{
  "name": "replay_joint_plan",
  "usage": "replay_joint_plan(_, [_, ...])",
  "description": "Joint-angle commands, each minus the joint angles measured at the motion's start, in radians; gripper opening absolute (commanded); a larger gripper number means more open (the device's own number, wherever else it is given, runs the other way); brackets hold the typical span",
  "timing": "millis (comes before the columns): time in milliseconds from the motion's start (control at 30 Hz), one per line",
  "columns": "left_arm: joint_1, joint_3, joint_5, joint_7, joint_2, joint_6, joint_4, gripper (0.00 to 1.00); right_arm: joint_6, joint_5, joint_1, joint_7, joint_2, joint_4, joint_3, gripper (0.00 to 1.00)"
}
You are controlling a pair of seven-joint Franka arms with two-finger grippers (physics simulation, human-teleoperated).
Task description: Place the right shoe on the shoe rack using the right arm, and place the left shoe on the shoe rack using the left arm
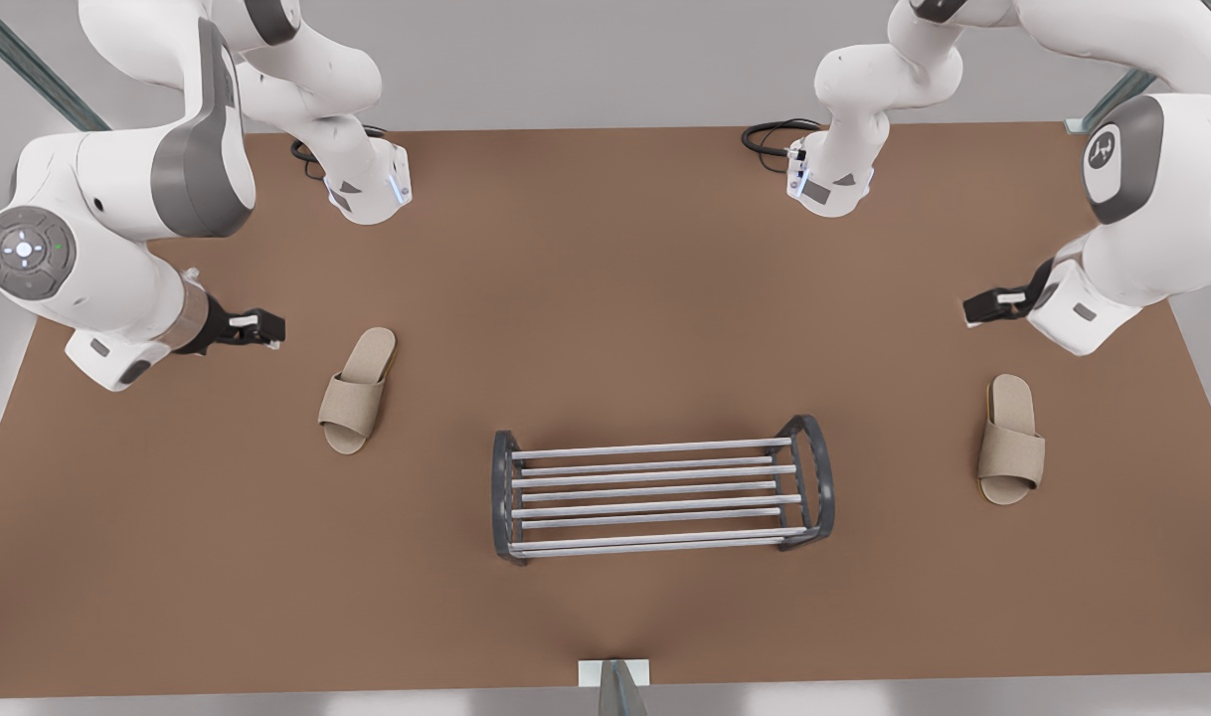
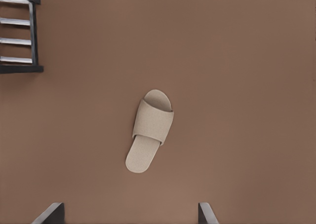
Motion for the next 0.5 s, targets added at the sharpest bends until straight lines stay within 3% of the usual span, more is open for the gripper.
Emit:
replay_joint_plan(0, [0.001, 0.0, 0.008, -0.015, -0.003, 0.083, 0.0, 1.0, 0.055, -0.004, 0.003, -0.01, 0.0, -0.004, -0.001, 1.0])
replay_joint_plan(100, [0.044, 0.001, 0.011, -0.011, -0.001, 0.083, -0.048, 1.0, 0.087, -0.007, 0.009, 0.029, 0.045, -0.174, 0.003, 1.0])
replay_joint_plan(133, [0.056, 0.03, 0.031, -0.012, -0.015, 0.227, -0.213, 1.0, 0.199, -0.007, 0.008, 0.032, 0.008, -0.315, 0.013, 1.0])
replay_joint_plan(200, [0.055, 0.108, 0.031, -0.022, -0.105, 0.785, -0.636, 1.0, 0.463, -0.007, -0.002, 0.032, -0.133, -0.629, 0.015, 1.0])
replay_joint_plan(267, [0.053, 0.152, 0.028, -0.025, -0.101, 1.207, -0.854, 1.0, 0.681, -0.007, -0.035, 0.029, -0.185, -0.843, 0.015, 1.0])
replay_joint_plan(300, [0.062, 0.155, 0.026, -0.023, -0.084, 1.358, -0.922, 1.0, 0.747, -0.005, -0.052, 0.021, -0.185, -0.893, 0.016, 1.0])
replay_joint_plan(467, [0.184, 0.165, 0.028, -0.025, 0.05, 1.68, -1.019, 1.0, 1.069, 0.064, -0.089, -0.134, -0.188, -1.071, 0.022, 1.0])
